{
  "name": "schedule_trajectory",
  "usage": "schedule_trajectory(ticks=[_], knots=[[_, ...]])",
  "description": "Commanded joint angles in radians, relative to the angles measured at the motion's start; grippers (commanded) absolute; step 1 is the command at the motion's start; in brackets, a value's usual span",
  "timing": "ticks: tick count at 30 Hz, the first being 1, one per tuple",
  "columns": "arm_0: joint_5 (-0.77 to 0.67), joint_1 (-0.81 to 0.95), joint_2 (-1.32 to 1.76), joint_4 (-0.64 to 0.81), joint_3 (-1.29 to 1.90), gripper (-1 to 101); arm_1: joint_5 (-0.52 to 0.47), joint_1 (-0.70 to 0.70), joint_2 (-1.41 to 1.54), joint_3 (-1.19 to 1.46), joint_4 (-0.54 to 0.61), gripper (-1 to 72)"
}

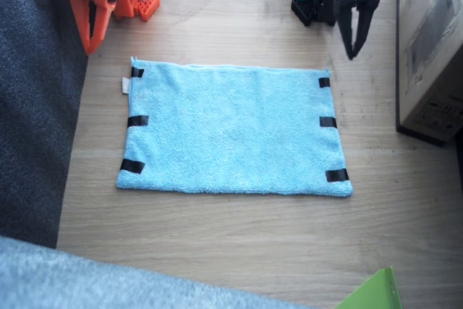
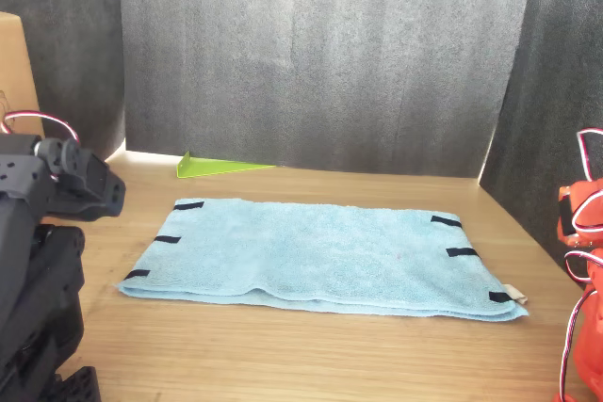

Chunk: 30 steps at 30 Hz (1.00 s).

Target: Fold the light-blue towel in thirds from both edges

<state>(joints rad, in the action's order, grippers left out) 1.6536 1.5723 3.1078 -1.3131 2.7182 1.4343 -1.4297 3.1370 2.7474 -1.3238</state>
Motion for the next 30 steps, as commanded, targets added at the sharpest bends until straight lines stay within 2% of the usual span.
schedule_trajectory(ticks=[1,4,10,12,13,16,20,26,30], knots=[[-0.003,0.006,-0.250,0.058,-0.140,0,-0.014,-0.043,-0.091,-0.137,-0.003,0.0],[-0.005,0.011,-0.466,0.100,-0.276,0,0.021,-0.057,-0.417,-0.336,0.031,0.0],[-0.018,0.020,-0.815,0.091,-0.549,0,0.005,-0.100,-0.950,-0.710,0.015,0.0],[-0.026,0.023,-0.937,0.084,-0.627,0,-0.107,-0.127,-1.051,-0.802,0.006,0.6],[-0.032,0.025,-0.992,0.080,-0.661,0,-0.133,-0.137,-1.085,-0.838,0.006,2.3],[-0.041,0.023,-1.117,0.071,-0.729,0,-0.100,-0.176,-1.192,-0.927,0.008,7.0],[-0.044,0.014,-1.183,0.066,-0.750,4,-0.023,-0.210,-1.470,-1.120,-0.089,14.1],[-0.038,0.005,-1.177,0.058,-0.736,12,0.044,-0.272,-1.678,-1.157,-0.101,18.8],[-0.035,0.005,-1.177,0.055,-0.735,12,0.064,-0.295,-1.724,-1.147,-0.106,18.6]])
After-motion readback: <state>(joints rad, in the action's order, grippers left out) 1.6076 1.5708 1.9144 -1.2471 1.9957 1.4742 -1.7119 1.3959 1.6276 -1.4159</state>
